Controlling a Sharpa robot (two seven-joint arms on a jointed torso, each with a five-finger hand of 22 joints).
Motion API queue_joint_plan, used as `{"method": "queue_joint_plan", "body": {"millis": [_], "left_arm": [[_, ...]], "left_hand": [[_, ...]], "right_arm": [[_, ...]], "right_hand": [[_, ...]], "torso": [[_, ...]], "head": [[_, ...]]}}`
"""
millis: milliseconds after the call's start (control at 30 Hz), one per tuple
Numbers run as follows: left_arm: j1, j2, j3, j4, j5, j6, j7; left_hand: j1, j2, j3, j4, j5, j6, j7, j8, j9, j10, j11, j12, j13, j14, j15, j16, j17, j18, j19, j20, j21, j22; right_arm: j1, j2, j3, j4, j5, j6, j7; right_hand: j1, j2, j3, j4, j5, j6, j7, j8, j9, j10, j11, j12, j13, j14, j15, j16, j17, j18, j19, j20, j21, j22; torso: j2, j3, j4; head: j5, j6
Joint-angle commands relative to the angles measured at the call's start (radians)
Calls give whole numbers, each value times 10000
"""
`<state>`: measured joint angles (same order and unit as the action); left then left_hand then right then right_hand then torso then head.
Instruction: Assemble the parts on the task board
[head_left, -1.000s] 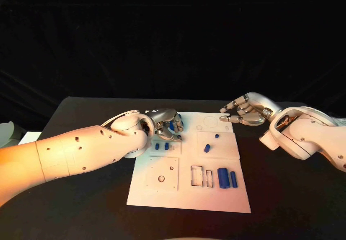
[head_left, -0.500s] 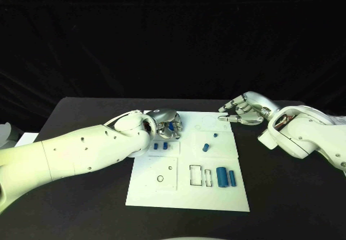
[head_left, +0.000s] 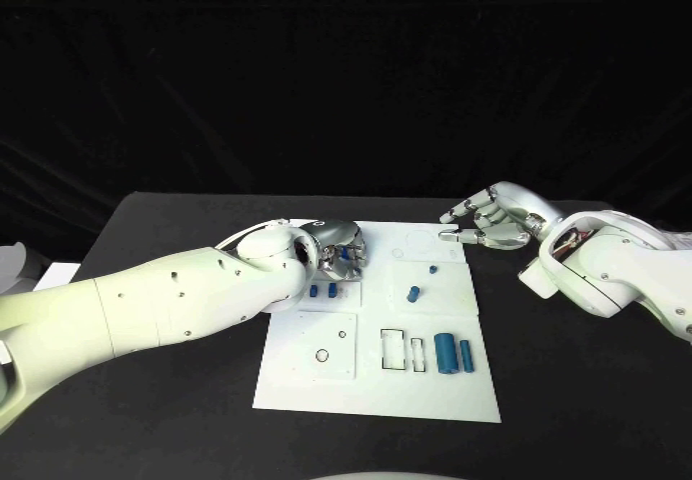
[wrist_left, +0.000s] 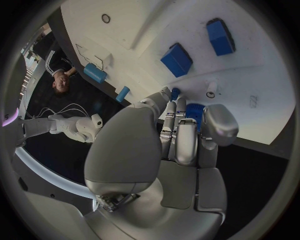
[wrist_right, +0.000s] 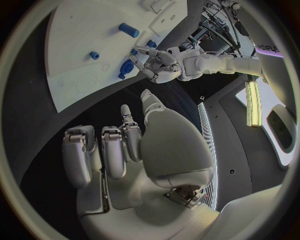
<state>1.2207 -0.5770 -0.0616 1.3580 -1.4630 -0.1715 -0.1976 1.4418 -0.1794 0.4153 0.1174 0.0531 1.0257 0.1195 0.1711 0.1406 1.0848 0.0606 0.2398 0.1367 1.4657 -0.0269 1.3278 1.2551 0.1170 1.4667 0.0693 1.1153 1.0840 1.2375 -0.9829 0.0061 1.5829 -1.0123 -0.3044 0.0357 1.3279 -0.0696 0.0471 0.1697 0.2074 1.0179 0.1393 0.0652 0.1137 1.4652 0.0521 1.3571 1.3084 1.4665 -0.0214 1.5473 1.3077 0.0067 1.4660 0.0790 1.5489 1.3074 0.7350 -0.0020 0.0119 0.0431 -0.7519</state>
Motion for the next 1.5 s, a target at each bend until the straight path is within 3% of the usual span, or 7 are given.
{"method": "queue_joint_plan", "body": {"millis": [33,400,1033,1300,1500], "left_arm": [[-11,50,5,-34,-27,269,-222],[-39,163,10,-151,100,382,-469],[-93,291,10,-293,92,830,-608],[-106,285,9,-293,55,815,-576],[-118,232,16,-237,56,448,-433]], "left_hand": [[-94,-55,61,20,-22,63,19,-52,-15,78,35,-60,-16,552,20,44,-24,-163,96,-10,54,39],[-53,25,258,-62,-21,127,41,-96,-58,175,39,-69,-79,541,30,57,-87,-164,93,10,78,77],[150,311,1262,-775,-18,541,72,-200,-177,713,-7,-74,-208,524,-13,279,-79,-192,85,-7,283,349],[-114,256,1789,-1130,-13,664,218,-441,-300,870,101,-530,-381,492,81,339,-175,-200,55,52,317,421],[-237,225,1911,-1222,-7,742,277,-497,-335,962,132,-670,-427,479,108,353,-215,-198,45,77,323,440]], "right_arm": [[-7,6,1,14,-56,122,80],[-7,30,1,3,-56,131,87],[-7,40,1,3,-56,144,89],[-7,40,1,15,-56,143,88],[-7,36,1,16,-56,134,91]], "right_hand": [[9,25,-49,-17,37,-18,10,26,17,43,28,-28,1492,931,36,-34,2174,45,803,88,-54,2200],[21,32,-51,-25,46,-16,10,28,19,46,28,-20,1495,931,35,-34,2175,45,803,88,-54,2200],[25,37,-54,-27,50,-12,10,30,20,52,27,-9,1501,932,35,-32,2179,44,804,87,-53,2202],[22,42,-59,-25,52,-6,9,34,22,57,27,3,1506,933,35,-30,2182,43,807,87,-49,2207],[22,42,-59,-25,52,-6,9,34,22,57,27,3,1506,933,35,-30,2182,43,807,87,-49,2207]], "torso": [[0,-6,9],[3,-8,-11],[0,-7,-6],[-2,-1,1],[-5,-1,-6]], "head": [[5,18],[35,-6],[25,-25],[16,-41],[32,-27]]}}
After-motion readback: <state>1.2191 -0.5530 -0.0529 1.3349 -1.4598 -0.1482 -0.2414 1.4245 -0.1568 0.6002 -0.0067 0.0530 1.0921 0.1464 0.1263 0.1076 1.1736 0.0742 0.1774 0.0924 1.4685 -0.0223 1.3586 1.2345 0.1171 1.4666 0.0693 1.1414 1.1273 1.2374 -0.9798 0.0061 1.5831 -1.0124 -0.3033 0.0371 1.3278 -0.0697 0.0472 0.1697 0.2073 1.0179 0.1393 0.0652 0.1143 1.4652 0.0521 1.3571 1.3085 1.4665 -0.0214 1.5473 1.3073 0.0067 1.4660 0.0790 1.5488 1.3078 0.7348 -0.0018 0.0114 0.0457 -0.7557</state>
